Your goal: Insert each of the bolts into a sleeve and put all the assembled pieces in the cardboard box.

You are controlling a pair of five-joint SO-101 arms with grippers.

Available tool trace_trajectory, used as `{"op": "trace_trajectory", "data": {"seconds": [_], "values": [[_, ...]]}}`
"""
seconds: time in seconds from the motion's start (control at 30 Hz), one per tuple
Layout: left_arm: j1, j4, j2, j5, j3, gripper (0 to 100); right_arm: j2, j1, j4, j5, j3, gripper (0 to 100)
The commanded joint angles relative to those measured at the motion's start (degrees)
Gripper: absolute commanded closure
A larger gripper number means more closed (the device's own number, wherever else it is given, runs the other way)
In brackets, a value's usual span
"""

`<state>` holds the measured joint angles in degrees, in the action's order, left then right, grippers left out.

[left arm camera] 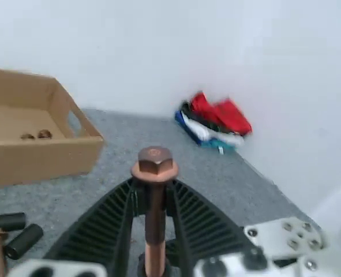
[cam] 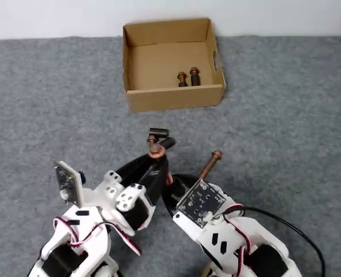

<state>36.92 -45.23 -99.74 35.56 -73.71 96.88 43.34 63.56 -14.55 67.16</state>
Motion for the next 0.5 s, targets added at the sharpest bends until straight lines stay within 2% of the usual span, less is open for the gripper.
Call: {"op": "trace_trajectory", "data": {"seconds": [0.0,0.13,0.23,0.37,0.47], "values": [[1.85,-0.7,-0.35,0.44,0.4,100,-0.13,-0.22,-1.8,-0.53,-2.29,99.1],[1.93,-1.05,-0.26,0.35,-0.48,100,-0.13,-0.22,-1.8,-0.53,-2.2,99.1],[2.02,-6.51,-0.26,-0.18,-0.92,100,-0.13,-0.4,-1.8,-0.53,-2.2,99.1],[3.52,-14.33,-0.53,-6.59,-0.75,100,-0.13,-0.48,-1.8,-0.53,-2.2,99.1],[5.63,-16.53,-0.26,-8.97,-1.19,100,-0.13,-0.48,-1.8,-0.53,-2.2,99.1]]}}
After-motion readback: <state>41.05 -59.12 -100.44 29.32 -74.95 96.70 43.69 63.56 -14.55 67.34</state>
